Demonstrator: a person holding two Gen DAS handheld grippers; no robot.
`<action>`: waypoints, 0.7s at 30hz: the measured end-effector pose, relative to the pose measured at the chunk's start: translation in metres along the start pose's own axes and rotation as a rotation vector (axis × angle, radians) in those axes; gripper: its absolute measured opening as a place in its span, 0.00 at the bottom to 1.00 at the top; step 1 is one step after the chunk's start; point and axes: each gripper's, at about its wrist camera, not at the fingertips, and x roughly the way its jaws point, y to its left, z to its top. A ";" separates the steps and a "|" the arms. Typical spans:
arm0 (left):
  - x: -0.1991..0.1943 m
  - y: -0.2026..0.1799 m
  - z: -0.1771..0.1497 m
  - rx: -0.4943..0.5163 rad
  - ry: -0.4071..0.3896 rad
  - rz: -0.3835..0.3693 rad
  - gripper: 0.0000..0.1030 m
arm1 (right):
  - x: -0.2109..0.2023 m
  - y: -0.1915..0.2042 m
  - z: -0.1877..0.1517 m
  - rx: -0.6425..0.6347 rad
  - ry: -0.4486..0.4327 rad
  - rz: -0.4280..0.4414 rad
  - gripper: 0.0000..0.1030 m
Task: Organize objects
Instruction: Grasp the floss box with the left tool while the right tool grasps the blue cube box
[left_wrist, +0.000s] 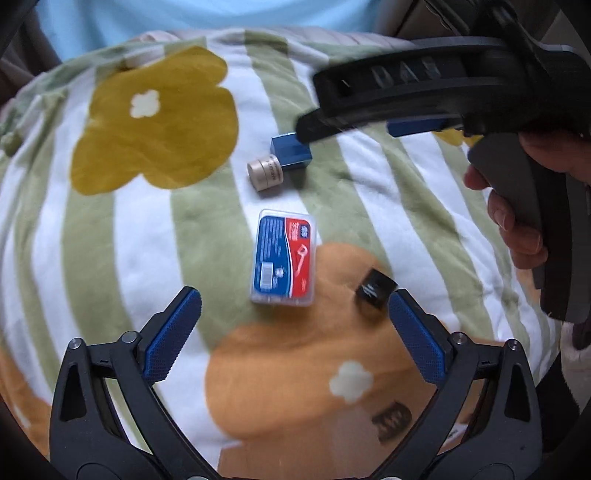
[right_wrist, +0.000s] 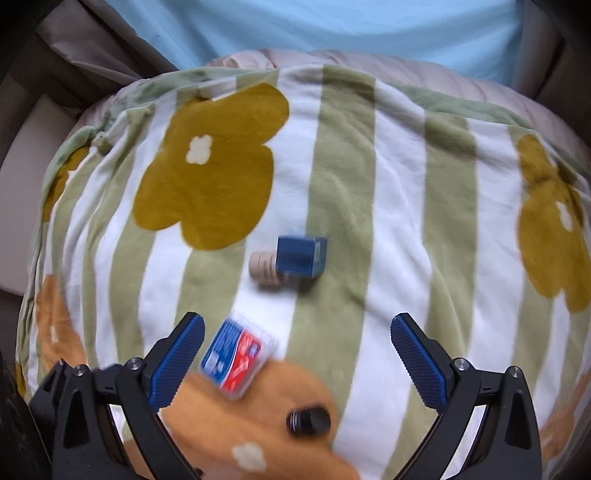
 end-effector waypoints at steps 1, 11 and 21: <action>0.009 0.002 0.004 -0.005 0.011 -0.009 0.95 | 0.006 -0.002 0.004 0.014 0.006 0.011 0.98; 0.073 0.011 0.018 -0.019 0.103 -0.026 0.78 | 0.063 -0.008 0.032 0.077 0.072 0.021 0.82; 0.097 -0.001 0.019 0.042 0.108 0.024 0.74 | 0.083 -0.021 0.026 0.140 0.097 0.019 0.61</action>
